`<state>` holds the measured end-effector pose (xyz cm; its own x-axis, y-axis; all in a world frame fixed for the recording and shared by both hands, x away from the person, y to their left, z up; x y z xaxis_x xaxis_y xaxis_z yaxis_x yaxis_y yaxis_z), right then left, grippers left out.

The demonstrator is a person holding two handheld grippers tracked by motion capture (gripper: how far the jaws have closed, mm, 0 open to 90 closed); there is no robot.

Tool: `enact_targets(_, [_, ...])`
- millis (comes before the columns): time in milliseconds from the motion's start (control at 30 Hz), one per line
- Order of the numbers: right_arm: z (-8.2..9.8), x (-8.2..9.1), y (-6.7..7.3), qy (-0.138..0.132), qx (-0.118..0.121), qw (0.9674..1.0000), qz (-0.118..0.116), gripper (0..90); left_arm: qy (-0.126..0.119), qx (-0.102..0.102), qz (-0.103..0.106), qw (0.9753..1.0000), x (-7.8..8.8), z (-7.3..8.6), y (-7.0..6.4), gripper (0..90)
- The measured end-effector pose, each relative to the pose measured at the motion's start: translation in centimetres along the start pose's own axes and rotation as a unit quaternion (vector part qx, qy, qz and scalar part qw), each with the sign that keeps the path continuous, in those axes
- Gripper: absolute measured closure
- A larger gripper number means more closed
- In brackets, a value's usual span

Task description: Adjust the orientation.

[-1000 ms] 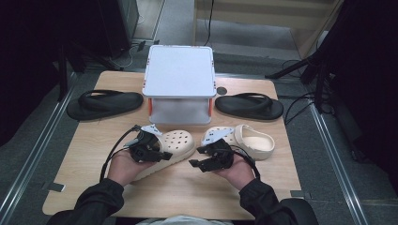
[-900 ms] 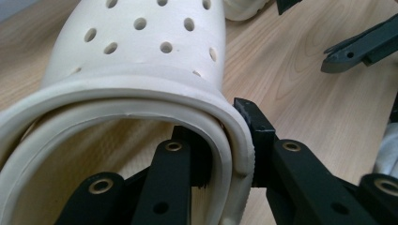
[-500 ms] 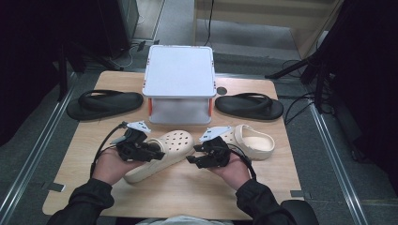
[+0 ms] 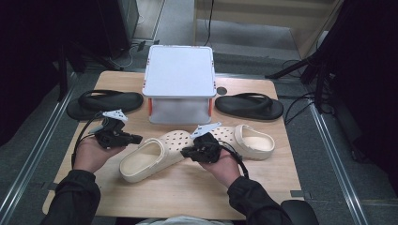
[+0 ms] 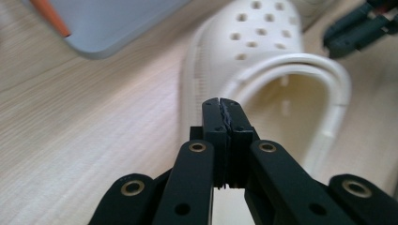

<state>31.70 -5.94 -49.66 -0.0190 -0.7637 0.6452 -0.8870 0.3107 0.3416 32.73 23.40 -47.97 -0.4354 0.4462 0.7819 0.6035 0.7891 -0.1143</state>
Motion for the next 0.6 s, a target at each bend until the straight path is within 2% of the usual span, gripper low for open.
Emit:
enact_targets(67, [0.4, -1.2, 0.2, 0.012, -0.001, 0.9999, -0.004, 90.0, 0.006, 0.006, 0.0, 1.0, -1.1, 0.6, 0.8, 90.0])
enact_targets(100, [0.6, -1.6, 0.2, 0.017, -0.001, 0.9998, -0.001, 90.0, 0.013, 0.007, 0.008, 0.9999, -1.6, 0.8, 0.9, 90.0])
enact_targets(200, [0.7, -2.6, 0.3, 0.028, -0.003, 0.9996, 0.002, 90.0, 0.027, 0.007, 0.005, 0.9996, -2.3, 1.1, 0.9, 90.0])
enact_targets(267, [0.7, -3.0, 0.3, 0.028, -0.008, 0.9996, -0.002, 90.0, 0.026, 0.013, 0.006, 0.9996, -2.3, 1.2, 1.0, 90.0])
enact_targets(400, [0.7, -3.6, 0.4, 0.03, -0.005, 0.9996, 0.001, 90.0, 0.027, 0.017, 0.006, 0.9995, -2.3, 1.4, 0.9, 90.0])
enact_targets(567, [0.6, -3.6, -0.1, 0.024, -0.02, 0.9995, -0.004, 90.0, 0.031, 0.014, 0.015, 0.9993, -2.1, 1.8, 0.6, 90.0])
enact_targets(600, [0.6, -3.6, -0.2, 0.021, -0.02, 0.9996, -0.003, 90.0, 0.028, 0.018, 0.017, 0.9993, -2.1, 1.8, 0.4, 90.0])
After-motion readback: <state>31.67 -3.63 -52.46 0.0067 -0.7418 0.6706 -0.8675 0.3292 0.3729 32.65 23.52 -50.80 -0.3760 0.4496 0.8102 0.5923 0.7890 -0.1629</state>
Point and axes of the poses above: each handheld gripper's, and its own axes: x roughly backward along the jaws, z roughly out of its underside, y roughly to its left, the point moved 2 cm from there along -x, roughly forward along the jaws, and after that the axes turned 11 degrees about -z, right-handed, at the moved point
